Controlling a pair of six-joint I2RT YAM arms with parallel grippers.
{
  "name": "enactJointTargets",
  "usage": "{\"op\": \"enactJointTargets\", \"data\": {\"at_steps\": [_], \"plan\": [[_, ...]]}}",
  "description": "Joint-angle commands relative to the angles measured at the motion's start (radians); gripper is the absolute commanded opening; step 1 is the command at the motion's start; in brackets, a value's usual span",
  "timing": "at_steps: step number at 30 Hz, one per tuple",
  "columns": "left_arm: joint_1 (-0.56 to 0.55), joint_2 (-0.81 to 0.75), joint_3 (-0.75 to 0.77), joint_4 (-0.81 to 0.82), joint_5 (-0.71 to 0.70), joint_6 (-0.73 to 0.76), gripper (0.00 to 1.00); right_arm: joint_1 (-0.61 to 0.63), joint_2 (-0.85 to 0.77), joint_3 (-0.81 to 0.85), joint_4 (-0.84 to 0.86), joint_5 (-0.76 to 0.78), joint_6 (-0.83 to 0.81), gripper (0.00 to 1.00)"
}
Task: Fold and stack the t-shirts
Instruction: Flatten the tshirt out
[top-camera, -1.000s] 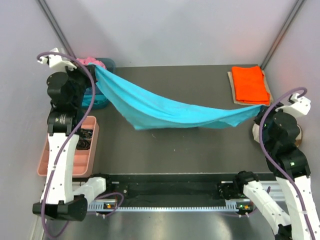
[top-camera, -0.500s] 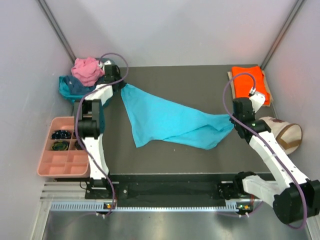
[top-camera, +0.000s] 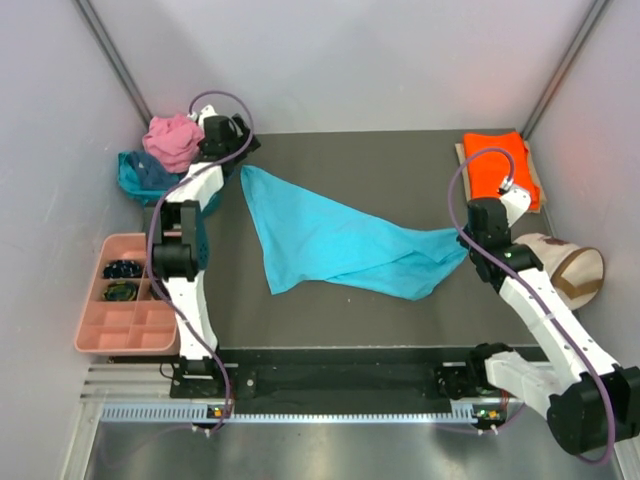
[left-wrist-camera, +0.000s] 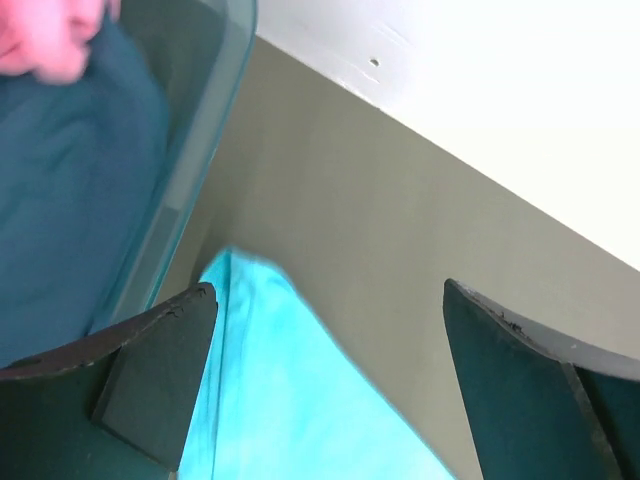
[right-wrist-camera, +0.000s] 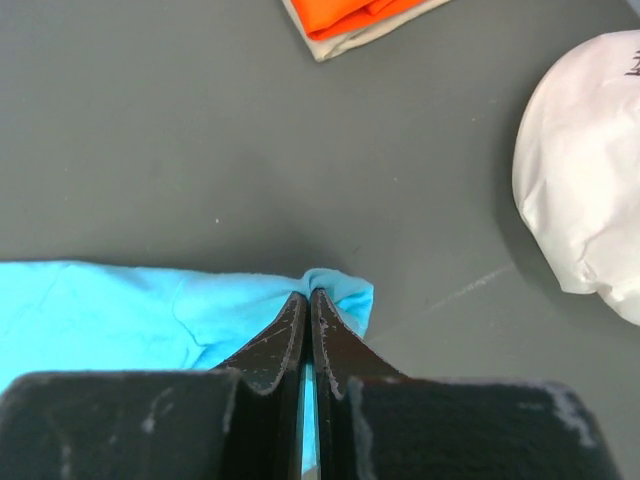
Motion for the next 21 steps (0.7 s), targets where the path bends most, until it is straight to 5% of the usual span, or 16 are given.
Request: {"op": "enactJointTargets", "data": {"at_steps": [1,9,21], "plan": [[-0.023,-0.264,-0.155,0.066,-0.022,-0.028,0.99,-0.004,-0.023,-0.014,0.060,-0.042,-0.008,0.00],[-0.242,-0.616,-0.534,-0.050,-0.092,0.023,0.99,-0.003,-0.029,-0.052,0.078,-0.092,-0.020,0.00],[-0.397,-0.868,-0.883,-0.271,-0.177,-0.090,0.93,-0.003,-0.034,-0.092,0.094,-0.126,-0.025,0.00]]}}
